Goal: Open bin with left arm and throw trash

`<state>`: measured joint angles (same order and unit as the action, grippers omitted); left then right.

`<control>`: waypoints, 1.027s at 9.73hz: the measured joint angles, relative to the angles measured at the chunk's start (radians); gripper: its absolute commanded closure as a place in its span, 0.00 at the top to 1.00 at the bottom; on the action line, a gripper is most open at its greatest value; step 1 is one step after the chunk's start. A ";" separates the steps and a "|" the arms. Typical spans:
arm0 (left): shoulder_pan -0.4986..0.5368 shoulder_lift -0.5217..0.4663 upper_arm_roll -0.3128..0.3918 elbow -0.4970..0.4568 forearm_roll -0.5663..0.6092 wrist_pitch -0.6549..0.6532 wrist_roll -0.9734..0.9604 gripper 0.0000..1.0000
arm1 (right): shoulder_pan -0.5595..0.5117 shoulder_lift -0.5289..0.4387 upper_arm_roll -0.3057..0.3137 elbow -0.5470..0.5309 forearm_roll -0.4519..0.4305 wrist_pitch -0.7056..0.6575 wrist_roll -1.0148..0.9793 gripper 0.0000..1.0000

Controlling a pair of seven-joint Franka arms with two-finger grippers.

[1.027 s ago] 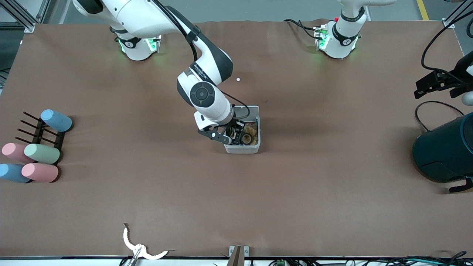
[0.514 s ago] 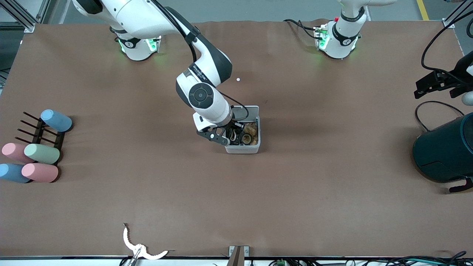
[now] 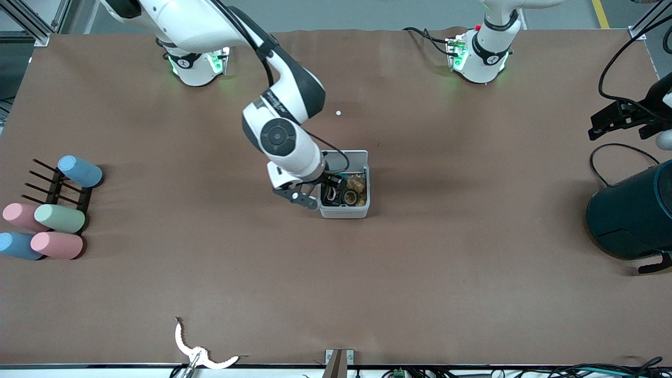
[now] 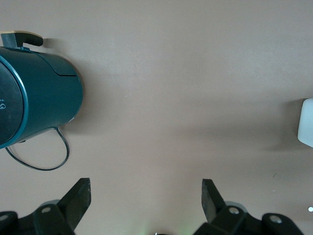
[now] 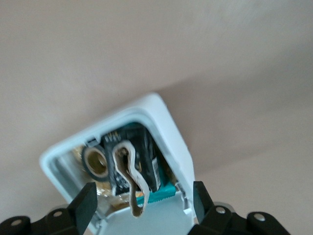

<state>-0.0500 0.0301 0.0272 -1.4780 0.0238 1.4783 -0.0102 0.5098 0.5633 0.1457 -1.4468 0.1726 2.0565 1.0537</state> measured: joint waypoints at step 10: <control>0.000 0.004 0.001 0.002 0.000 0.000 0.000 1.00 | -0.676 -0.485 -0.008 0.019 -0.097 -0.705 -0.972 0.99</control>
<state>-0.0500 0.0336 0.0280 -1.4758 0.0234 1.4783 -0.0103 -0.1665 0.0783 0.1380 -1.4278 0.0753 1.3512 0.0821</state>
